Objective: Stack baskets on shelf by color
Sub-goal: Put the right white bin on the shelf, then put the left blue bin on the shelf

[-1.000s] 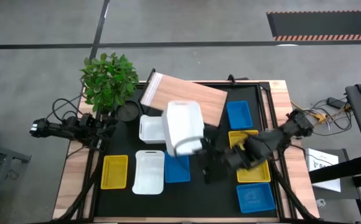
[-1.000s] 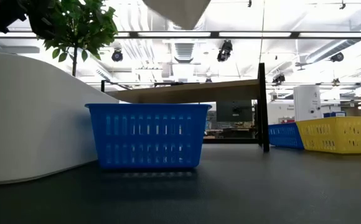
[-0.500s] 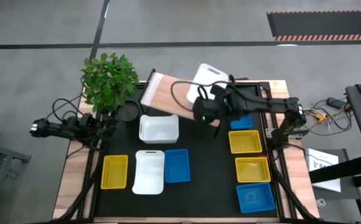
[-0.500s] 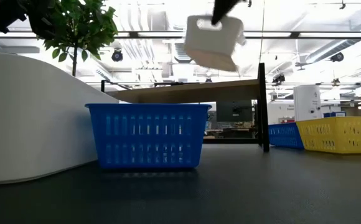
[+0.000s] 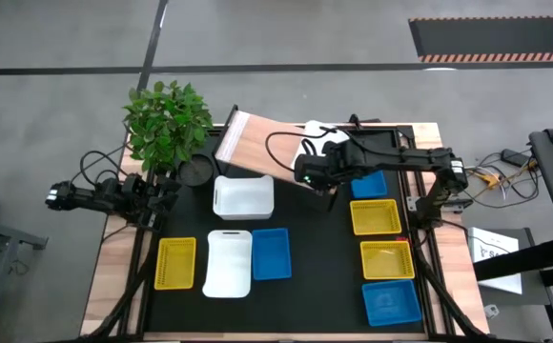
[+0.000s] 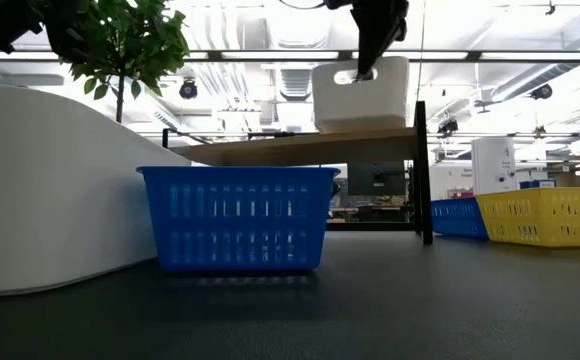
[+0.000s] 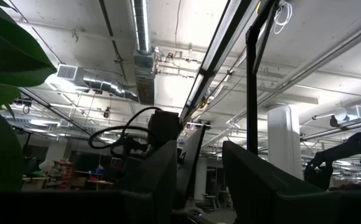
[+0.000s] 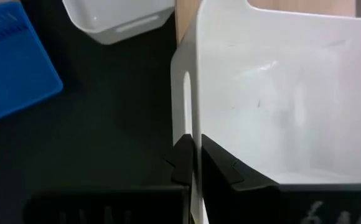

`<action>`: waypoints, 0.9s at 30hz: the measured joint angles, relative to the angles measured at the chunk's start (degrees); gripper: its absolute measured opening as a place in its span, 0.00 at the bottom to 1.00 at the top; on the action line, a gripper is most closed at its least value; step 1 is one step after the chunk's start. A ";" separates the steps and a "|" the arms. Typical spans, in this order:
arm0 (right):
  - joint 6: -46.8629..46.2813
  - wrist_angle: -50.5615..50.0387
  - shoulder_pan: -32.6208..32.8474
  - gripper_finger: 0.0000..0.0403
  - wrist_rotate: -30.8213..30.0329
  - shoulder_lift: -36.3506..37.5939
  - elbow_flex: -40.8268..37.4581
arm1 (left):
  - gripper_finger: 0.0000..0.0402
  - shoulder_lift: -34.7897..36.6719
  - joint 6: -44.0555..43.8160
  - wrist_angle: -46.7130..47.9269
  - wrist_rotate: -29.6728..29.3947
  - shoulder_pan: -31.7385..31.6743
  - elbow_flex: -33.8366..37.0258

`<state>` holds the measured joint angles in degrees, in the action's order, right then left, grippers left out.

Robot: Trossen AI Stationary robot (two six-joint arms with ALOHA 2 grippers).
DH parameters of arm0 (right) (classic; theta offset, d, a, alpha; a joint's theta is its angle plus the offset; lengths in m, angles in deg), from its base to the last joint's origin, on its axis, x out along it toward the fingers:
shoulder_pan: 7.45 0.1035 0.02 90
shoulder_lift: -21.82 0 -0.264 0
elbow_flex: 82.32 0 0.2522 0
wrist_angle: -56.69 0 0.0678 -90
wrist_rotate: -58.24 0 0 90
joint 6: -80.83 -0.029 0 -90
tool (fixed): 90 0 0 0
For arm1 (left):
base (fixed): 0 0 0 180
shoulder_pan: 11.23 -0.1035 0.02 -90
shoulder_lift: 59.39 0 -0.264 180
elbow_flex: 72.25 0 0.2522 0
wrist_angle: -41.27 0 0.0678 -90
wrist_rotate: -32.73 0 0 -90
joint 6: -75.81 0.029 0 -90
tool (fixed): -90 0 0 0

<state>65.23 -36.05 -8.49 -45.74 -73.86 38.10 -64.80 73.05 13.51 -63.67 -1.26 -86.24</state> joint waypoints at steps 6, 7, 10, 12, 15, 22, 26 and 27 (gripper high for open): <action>-0.13 0.65 0.00 0.02 -0.11 0.00 -2.00 | 0.28 0.00 0.00 -0.02 0.00 0.00 0.00; -0.13 0.75 0.00 0.02 -0.14 0.00 -2.04 | 0.28 0.00 0.00 -0.02 0.00 0.02 0.00; -0.20 1.75 0.00 0.04 -0.13 0.00 -2.04 | 0.28 0.00 0.00 -0.01 0.00 0.01 -0.01; -0.36 1.60 0.00 0.07 -0.11 0.00 -2.04 | 0.28 0.00 0.00 -0.02 0.00 0.00 0.00; -0.46 1.60 0.00 0.13 -0.09 0.00 -2.04 | 0.28 0.00 0.00 -0.02 0.00 0.02 -0.02; -1.67 -3.49 0.05 0.24 2.16 0.00 0.93 | 0.28 0.00 0.00 -0.02 0.00 0.00 0.00; -2.43 -5.83 1.10 0.25 2.40 0.61 3.45 | 0.28 0.00 0.07 -0.02 0.00 0.00 -0.02; -2.27 -5.92 1.62 0.25 2.40 0.94 3.97 | 0.28 0.00 0.09 0.00 0.00 0.02 0.00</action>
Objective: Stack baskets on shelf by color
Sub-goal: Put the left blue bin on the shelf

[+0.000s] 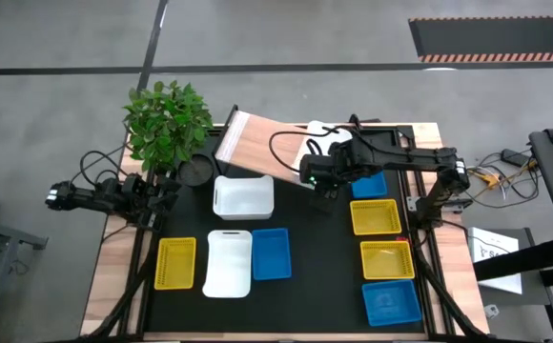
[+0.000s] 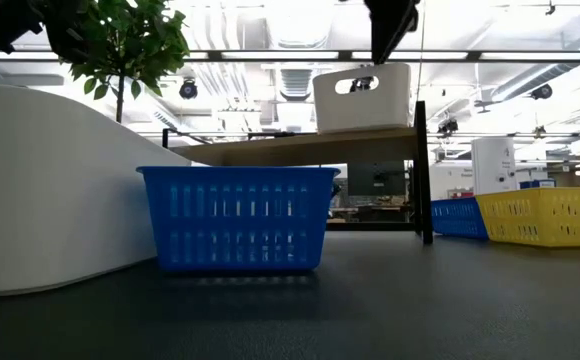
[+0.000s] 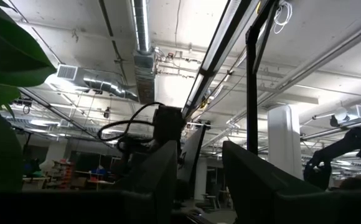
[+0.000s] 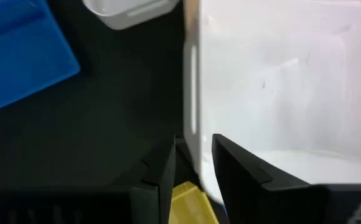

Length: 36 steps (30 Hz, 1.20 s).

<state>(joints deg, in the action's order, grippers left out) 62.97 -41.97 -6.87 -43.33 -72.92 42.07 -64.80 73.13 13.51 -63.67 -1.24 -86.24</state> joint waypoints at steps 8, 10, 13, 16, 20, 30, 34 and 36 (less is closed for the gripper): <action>1.27 0.41 6.02 0.23 -4.55 6.58 -0.38 | 0.28 -2.82 -0.83 0.05 0.39 0.00 0.00; 1.26 1.36 8.74 0.22 -7.30 8.98 -1.77 | 0.28 -4.24 -2.03 -0.27 0.39 0.00 -0.02; 0.70 4.77 13.57 0.20 -10.68 12.99 -5.06 | 0.28 -6.95 -4.22 -2.52 0.39 0.00 -0.02; 0.92 10.58 18.77 0.19 -12.95 17.20 -10.16 | 0.28 -10.34 -4.50 -6.85 0.42 0.00 -0.08; 2.13 18.41 25.24 0.17 -16.07 22.40 -18.47 | 0.28 -14.09 -4.80 -11.73 0.57 0.03 -1.13; 10.00 32.96 36.08 0.16 -19.56 32.19 -36.98 | 0.28 -22.53 -11.77 -14.68 1.02 0.26 -10.01; 11.69 38.67 38.47 0.16 -19.67 34.41 -42.22 | 0.28 -25.61 -13.57 -14.52 2.16 0.32 -15.08; 13.03 41.88 39.57 0.16 -19.65 35.46 -45.17 | 0.28 -27.91 -14.01 -14.62 3.76 0.60 -17.66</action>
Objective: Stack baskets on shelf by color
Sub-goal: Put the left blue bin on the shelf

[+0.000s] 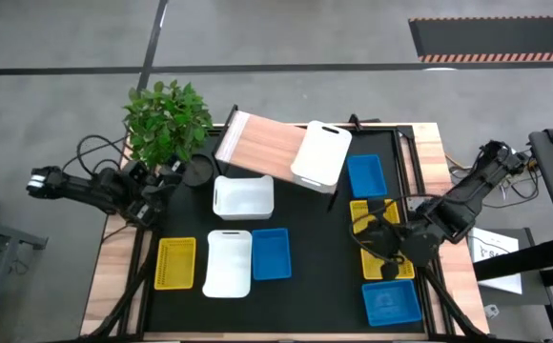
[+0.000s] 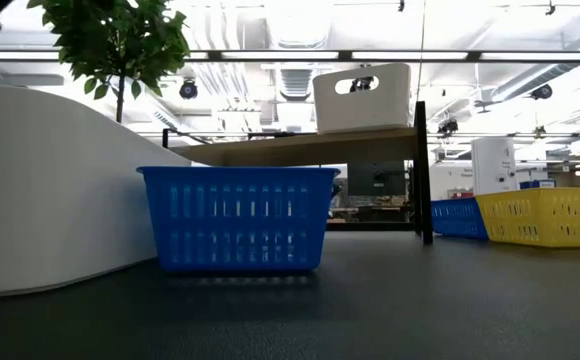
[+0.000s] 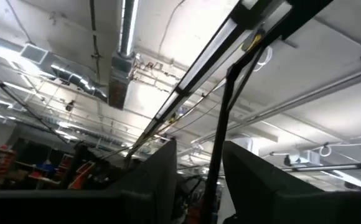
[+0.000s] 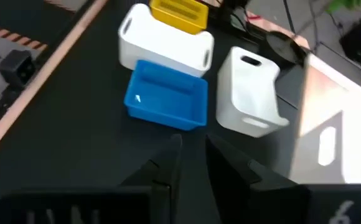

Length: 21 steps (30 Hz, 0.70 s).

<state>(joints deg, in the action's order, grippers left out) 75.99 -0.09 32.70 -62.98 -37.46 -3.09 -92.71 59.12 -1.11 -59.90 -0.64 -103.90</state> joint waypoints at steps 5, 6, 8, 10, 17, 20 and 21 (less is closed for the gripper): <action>1.55 6.93 2.10 0.16 -0.21 3.21 -7.87 | 0.25 -7.55 0.33 2.04 0.76 1.41 -5.71; 2.45 8.99 2.32 0.16 -0.30 4.00 -9.56 | 0.24 -9.10 0.41 2.51 0.76 1.64 -6.92; 5.05 14.02 2.55 0.16 -0.32 5.66 -12.81 | 0.21 -12.07 0.41 3.20 0.91 2.27 -8.99; 8.22 19.24 2.61 0.16 -0.24 7.29 -15.71 | 0.19 -15.01 -0.31 4.37 1.36 3.25 -10.66; 12.77 24.83 2.61 0.16 0.13 13.35 -20.78 | 0.10 -23.49 -2.19 5.84 1.47 8.10 -15.90; 12.38 24.85 2.61 0.16 0.30 15.52 -20.78 | 0.07 -27.51 -2.14 6.46 -0.43 10.43 -17.45; 12.37 24.87 2.61 0.16 1.22 16.07 -20.78 | 0.06 -28.78 -2.23 6.22 -1.40 11.06 -18.02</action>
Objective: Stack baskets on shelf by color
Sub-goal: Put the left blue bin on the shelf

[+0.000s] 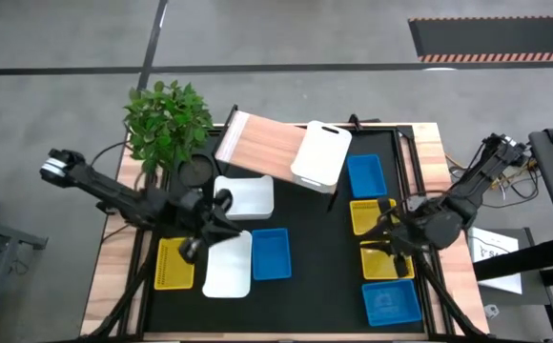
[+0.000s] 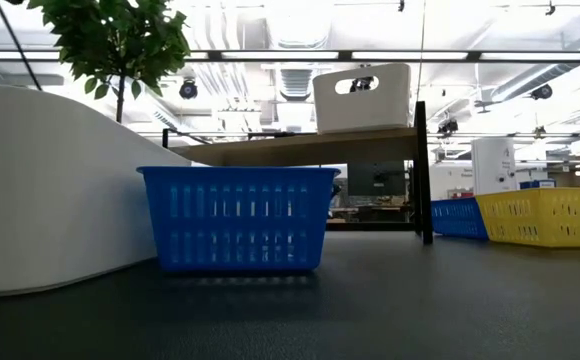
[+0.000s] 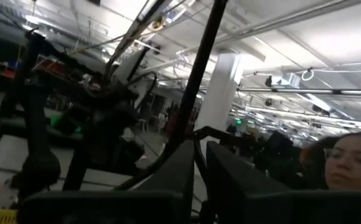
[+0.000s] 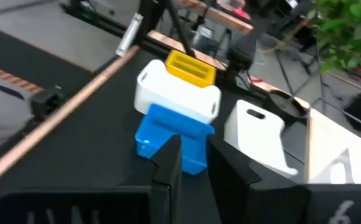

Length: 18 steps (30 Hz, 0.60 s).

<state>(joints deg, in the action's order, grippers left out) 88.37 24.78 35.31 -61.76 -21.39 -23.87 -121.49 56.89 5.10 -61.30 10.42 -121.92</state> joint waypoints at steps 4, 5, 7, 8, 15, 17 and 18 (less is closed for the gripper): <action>0.92 0.01 0.00 0.16 4.24 0.91 -0.32 | 0.01 -5.35 -0.34 -0.01 -1.51 2.21 -2.38; 1.02 0.02 0.00 0.16 4.75 0.85 -0.43 | 0.01 -6.78 -0.37 0.02 -2.26 2.82 -3.01; 1.04 -0.06 0.00 0.16 4.97 0.63 -0.55 | 0.00 -9.23 -0.76 -0.02 -3.99 3.87 -4.25; 1.04 -0.07 0.00 0.16 4.96 0.54 -0.62 | 0.00 -10.36 -1.65 -0.04 -5.03 4.27 -4.86; 0.33 -1.52 0.00 0.16 4.96 0.41 -0.70 | 0.00 -16.32 -13.01 7.96 -10.07 4.74 -8.55; -0.06 -1.87 0.00 0.16 4.95 0.40 -0.70 | 0.00 -17.32 -18.72 15.40 -12.59 4.74 -10.24; -0.04 -1.98 0.00 0.16 4.95 0.40 -0.70 | 0.00 -17.72 -21.47 19.93 -13.57 4.74 -11.17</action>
<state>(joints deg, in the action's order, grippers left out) 88.33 22.80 35.31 -56.82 -20.99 -24.57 -139.21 35.42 25.03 -74.87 15.16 -133.09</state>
